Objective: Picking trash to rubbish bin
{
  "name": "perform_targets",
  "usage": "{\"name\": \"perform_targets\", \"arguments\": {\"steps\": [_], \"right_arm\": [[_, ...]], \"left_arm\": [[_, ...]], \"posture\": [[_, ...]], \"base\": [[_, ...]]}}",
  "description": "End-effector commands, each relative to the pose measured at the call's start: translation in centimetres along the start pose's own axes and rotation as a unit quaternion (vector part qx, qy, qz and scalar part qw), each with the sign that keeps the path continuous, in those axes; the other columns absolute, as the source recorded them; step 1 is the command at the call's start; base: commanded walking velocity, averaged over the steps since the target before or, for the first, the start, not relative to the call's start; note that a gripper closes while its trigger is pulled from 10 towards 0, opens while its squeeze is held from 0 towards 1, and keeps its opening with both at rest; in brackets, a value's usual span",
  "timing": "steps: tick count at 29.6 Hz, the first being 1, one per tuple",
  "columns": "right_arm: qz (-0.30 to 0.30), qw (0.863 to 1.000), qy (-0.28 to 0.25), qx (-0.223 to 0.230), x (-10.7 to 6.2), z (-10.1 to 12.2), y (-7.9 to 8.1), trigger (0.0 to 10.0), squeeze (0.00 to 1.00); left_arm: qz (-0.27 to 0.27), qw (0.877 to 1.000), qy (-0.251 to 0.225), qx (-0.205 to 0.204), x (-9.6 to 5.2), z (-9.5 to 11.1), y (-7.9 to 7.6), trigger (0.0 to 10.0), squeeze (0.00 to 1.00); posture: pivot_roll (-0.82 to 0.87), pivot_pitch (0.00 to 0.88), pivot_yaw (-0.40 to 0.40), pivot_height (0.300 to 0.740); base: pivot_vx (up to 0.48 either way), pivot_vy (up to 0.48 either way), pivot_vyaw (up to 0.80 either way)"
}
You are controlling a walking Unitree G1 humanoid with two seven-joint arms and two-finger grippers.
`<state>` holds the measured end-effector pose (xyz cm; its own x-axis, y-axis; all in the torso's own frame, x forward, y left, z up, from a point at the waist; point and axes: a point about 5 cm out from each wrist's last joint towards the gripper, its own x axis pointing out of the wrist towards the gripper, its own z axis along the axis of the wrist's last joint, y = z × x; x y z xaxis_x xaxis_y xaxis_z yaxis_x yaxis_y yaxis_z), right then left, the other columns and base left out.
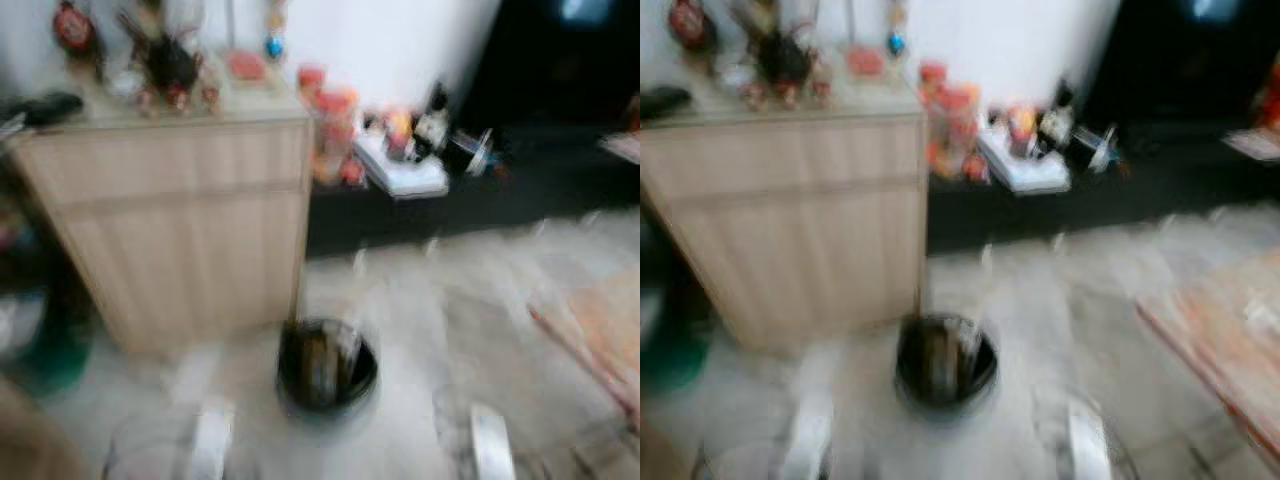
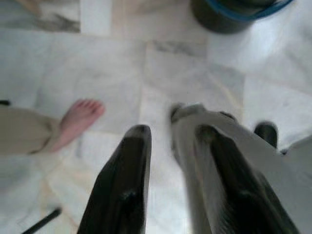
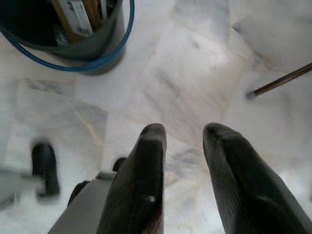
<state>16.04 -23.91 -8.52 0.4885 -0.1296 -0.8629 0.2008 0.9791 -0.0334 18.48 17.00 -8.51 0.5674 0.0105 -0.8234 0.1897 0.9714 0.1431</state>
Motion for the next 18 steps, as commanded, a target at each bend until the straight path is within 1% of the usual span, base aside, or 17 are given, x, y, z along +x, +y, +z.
{"name": "perform_targets", "arguments": {"steps": [1, 4, 6, 8, 9, 12, 14, 16, 18], "right_arm": [[-0.004, 1.000, -0.003, 0.009, -0.1, 0.2, -0.9, 10.0, 0.00], [-0.007, 1.000, -0.004, 0.011, -0.2, 0.2, -1.6, 10.0, 0.00], [-0.006, 1.000, -0.005, 0.011, -0.2, 0.2, -1.4, 10.0, 0.00], [0.000, 1.000, -0.005, 0.011, 0.0, 0.1, -0.3, 10.0, 0.00], [0.009, 1.000, -0.004, 0.011, 0.1, -0.2, 1.2, 10.0, 0.00], [0.016, 1.000, -0.002, 0.012, 0.1, -0.8, 2.5, 10.0, 0.00], [0.017, 1.000, 0.001, 0.012, 0.1, -1.3, 2.8, 10.0, 0.00], [0.018, 1.000, 0.009, 0.013, -0.1, -2.8, 3.1, 10.0, 0.00], [0.017, 1.000, 0.011, 0.014, -0.2, -3.3, 3.1, 10.0, 0.00]], "left_arm": [[0.003, 1.000, 0.016, 0.003, -0.1, -0.7, 0.4, 10.0, 0.00], [0.004, 1.000, 0.016, 0.004, -0.1, -0.6, 0.5, 10.0, 0.00], [0.004, 1.000, 0.016, 0.004, -0.1, -0.6, 0.5, 10.0, 0.00], [0.005, 1.000, 0.016, 0.005, -0.1, -0.6, 0.5, 10.0, 0.00], [0.006, 1.000, 0.017, 0.007, -0.1, -0.6, 0.6, 10.0, 0.00], [0.009, 1.000, 0.018, 0.007, -0.1, -0.6, 0.7, 10.0, 0.00], [0.009, 1.000, 0.019, 0.007, -0.1, -0.6, 0.7, 10.0, 0.00], [0.010, 1.000, 0.018, 0.007, -0.1, -0.5, 0.7, 10.0, 0.00], [0.011, 1.000, 0.019, 0.006, -0.1, -0.5, 0.8, 10.0, 0.00]], "posture": [[0.01, 0.013, -0.117, 0.740], [0.01, 0.016, -0.118, 0.740], [0.01, 0.018, -0.118, 0.740], [0.01, 0.020, -0.117, 0.740], [0.01, 0.023, -0.117, 0.740], [0.01, 0.026, -0.118, 0.740], [0.01, 0.030, -0.118, 0.740], [0.01, 0.034, -0.120, 0.740], [0.01, 0.034, -0.120, 0.740]], "base": [[-0.247, 0.000, 0.00], [-0.249, 0.000, 0.00], [-0.244, 0.000, 0.00], [0.000, 0.000, 0.00], [0.000, 0.000, 0.00], [0.000, 0.000, 0.00], [0.000, 0.000, 0.00], [0.000, 0.000, 0.00], [0.000, 0.000, 0.00]]}}
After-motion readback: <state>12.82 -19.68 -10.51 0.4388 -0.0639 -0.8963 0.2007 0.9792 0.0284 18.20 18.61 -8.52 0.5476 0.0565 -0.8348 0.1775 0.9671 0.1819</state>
